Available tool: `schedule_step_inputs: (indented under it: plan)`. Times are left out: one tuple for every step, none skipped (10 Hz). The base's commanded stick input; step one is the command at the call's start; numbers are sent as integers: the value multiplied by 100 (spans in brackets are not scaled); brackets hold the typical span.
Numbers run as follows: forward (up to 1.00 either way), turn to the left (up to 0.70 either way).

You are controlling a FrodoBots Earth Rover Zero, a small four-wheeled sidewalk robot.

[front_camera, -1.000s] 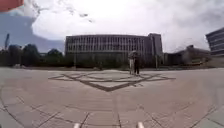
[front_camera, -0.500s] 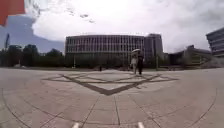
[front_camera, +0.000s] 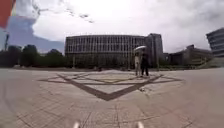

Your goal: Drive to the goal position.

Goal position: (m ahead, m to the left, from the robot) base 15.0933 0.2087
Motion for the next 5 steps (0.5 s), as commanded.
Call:
schedule_step_inputs:
  plan:
    - [70,0]
    - [70,0]
    - [70,0]
    - [70,0]
    - [70,0]
